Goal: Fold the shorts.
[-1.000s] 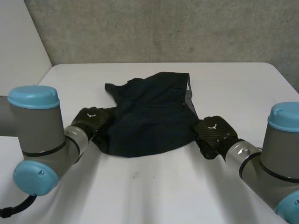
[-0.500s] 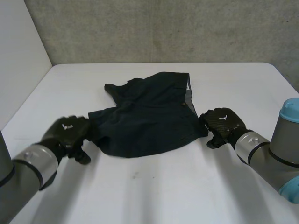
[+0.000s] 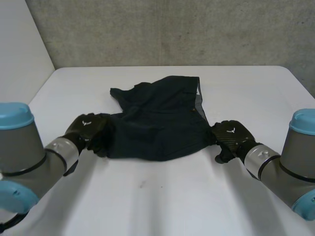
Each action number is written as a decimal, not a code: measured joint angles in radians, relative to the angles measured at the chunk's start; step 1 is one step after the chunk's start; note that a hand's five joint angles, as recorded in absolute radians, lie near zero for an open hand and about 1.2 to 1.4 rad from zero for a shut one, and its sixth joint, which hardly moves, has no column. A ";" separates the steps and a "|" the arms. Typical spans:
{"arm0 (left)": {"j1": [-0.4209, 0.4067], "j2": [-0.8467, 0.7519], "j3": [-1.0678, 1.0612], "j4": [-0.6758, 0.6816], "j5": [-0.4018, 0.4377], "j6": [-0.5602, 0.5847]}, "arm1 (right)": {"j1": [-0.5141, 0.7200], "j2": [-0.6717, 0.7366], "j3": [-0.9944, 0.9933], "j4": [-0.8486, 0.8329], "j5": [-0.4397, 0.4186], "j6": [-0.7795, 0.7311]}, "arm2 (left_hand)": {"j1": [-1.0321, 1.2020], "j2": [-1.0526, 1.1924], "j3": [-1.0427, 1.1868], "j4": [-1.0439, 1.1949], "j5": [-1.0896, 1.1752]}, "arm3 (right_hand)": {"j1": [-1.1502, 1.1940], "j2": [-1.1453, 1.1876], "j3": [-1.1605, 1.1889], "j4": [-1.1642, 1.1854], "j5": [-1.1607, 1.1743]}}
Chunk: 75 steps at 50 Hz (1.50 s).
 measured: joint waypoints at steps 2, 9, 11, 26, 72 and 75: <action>-0.003 -0.026 0.034 0.005 -0.001 -0.001 | 0.003 0.000 0.000 -0.001 0.000 -0.001 | 0.000 0.000 0.000 0.000 0.000 | 0.000 0.000 0.000 0.000 0.000; -0.010 -0.072 0.102 0.008 0.002 -0.003 | 0.009 0.006 -0.007 -0.005 -0.002 -0.005 | 0.000 0.000 0.000 0.000 0.000 | 0.000 0.000 0.000 0.000 0.000; -0.011 -0.076 0.110 0.010 0.003 -0.003 | 0.010 0.009 -0.011 -0.006 -0.002 -0.005 | 0.000 0.000 0.000 0.000 0.000 | 0.000 0.000 0.000 0.000 0.000; -0.032 -0.209 0.221 0.036 0.005 0.006 | 0.020 0.041 -0.056 -0.005 0.002 -0.007 | 0.004 0.006 0.004 0.007 0.014 | 0.000 0.000 0.000 0.000 0.000; -0.083 -0.183 0.268 -0.130 -0.151 0.159 | 0.024 0.055 -0.119 0.051 0.011 0.003 | 0.603 0.662 0.644 0.674 0.622 | -0.185 -0.210 -0.214 -0.208 -0.211; -0.091 -0.093 0.213 -0.165 -0.167 0.174 | 0.024 0.057 -0.148 0.082 0.011 0.006 | 0.603 0.662 0.644 0.674 0.622 | -0.311 -0.362 -0.361 -0.367 -0.376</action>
